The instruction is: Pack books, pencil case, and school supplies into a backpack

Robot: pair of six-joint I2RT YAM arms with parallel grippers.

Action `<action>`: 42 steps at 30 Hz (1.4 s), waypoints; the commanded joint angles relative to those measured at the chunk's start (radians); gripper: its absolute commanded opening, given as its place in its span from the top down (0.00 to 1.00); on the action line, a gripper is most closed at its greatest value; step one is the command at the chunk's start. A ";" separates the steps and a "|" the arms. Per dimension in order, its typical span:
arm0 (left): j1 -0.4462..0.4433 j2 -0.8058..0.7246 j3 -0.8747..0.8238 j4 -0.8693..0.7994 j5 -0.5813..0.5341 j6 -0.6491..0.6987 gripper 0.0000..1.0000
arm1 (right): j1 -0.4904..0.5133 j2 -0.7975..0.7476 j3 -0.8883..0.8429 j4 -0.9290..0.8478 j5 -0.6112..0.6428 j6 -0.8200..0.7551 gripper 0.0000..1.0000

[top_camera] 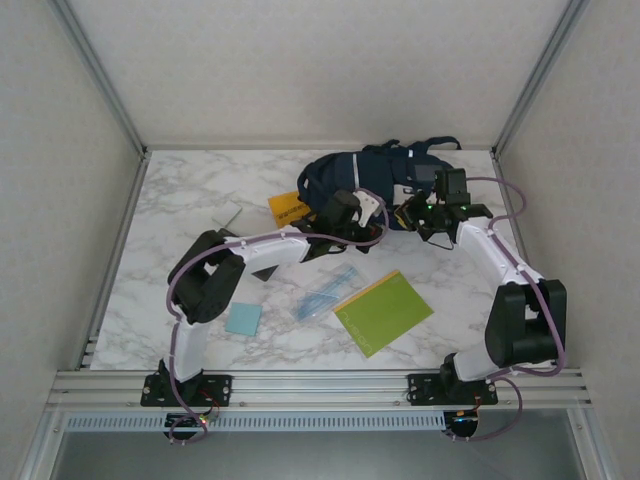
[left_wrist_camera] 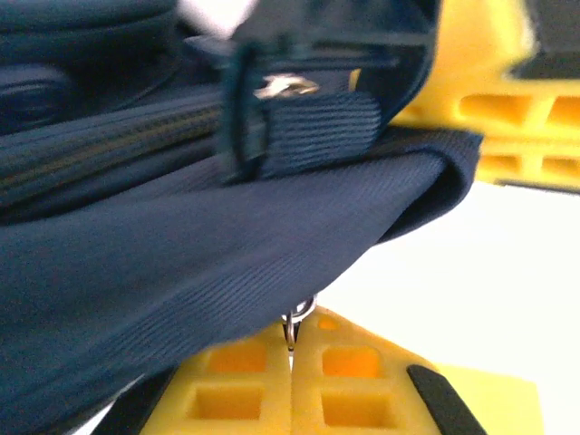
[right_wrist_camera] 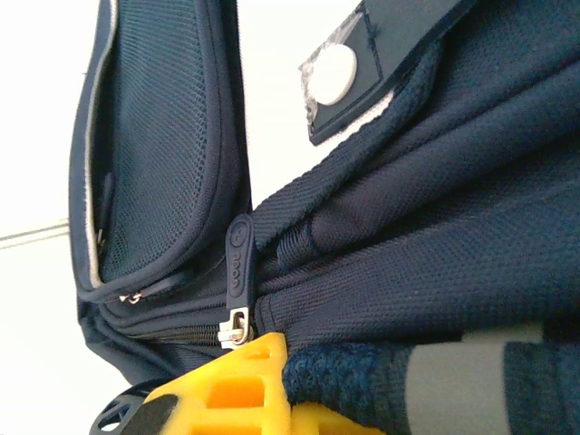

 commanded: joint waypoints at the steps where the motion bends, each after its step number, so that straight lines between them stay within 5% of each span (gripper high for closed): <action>1: 0.070 -0.083 -0.009 -0.212 0.026 0.080 1.00 | -0.036 0.025 0.047 -0.080 -0.036 -0.190 1.00; 12: 0.204 -0.142 -0.017 -0.413 -0.172 0.110 1.00 | -0.095 0.086 0.155 -0.231 0.198 -0.417 1.00; 23: 0.046 -0.256 -0.030 -0.450 0.171 0.054 1.00 | -0.120 0.346 0.439 -0.186 0.241 -0.377 1.00; 24: 0.032 -0.252 -0.018 -0.445 0.179 0.039 1.00 | -0.122 0.363 0.466 -0.202 0.236 -0.364 0.96; 27: 0.017 -0.218 0.032 -0.430 0.167 0.000 1.00 | -0.121 0.349 0.458 -0.218 0.182 -0.317 0.51; 33: 0.016 -0.114 0.189 -0.428 0.130 -0.044 1.00 | -0.121 0.103 0.160 -0.157 0.066 -0.219 0.12; 42: 0.011 -0.069 0.257 -0.431 0.170 -0.080 1.00 | -0.047 -0.115 -0.196 0.178 -0.146 0.110 0.11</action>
